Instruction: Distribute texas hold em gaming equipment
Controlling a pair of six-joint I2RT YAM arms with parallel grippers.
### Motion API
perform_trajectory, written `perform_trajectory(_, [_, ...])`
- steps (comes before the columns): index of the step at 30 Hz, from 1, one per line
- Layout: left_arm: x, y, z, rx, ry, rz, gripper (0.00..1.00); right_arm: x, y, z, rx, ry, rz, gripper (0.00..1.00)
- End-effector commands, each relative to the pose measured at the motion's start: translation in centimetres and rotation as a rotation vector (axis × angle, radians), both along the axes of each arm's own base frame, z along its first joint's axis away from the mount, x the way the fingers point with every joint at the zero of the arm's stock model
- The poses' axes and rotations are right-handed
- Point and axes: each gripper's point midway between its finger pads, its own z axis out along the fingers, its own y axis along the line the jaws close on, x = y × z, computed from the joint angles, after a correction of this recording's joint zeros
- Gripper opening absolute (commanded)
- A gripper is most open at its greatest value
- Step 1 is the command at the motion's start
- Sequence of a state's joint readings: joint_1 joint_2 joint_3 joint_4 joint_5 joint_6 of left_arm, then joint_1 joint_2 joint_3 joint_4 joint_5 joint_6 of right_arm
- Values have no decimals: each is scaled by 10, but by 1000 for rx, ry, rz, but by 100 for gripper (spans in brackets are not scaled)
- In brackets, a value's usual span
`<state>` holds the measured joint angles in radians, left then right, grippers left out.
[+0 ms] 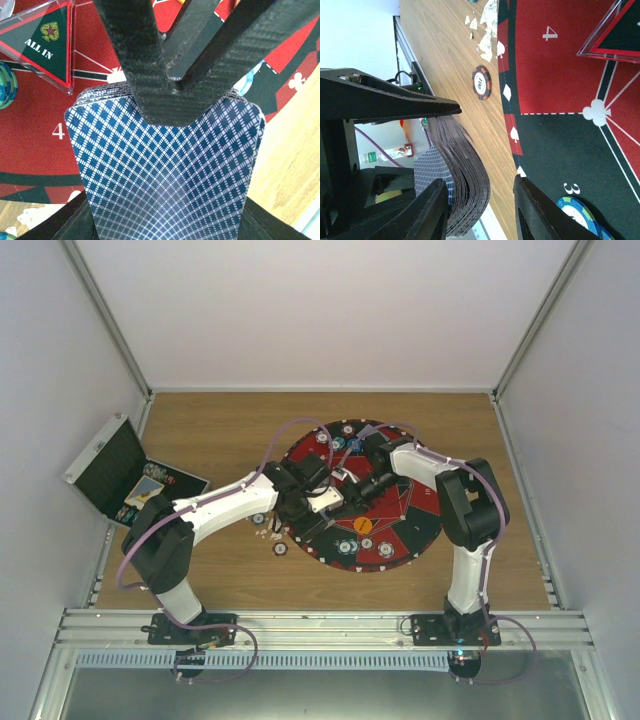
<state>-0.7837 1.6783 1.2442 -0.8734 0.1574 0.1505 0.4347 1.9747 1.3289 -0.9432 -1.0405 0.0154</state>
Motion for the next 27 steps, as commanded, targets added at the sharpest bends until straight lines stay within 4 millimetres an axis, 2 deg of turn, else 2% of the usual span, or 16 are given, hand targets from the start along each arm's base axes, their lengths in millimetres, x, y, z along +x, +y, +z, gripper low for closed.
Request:
perform_trajectory(1, [5, -9, 19, -61, -56, -15, 56, -1, 2, -7, -30, -3, 16, 38])
perform_trajectory(11, [5, -9, 19, -62, -56, -15, 56, -3, 9, -7, -29, -4, 38, 40])
perform_trajectory(18, [5, -8, 18, -57, -56, -14, 56, 1, 4, -11, -84, -38, 28, 35])
perform_trajectory(27, [5, -6, 17, -53, -57, -12, 56, 10, -6, -5, -85, -54, -7, 33])
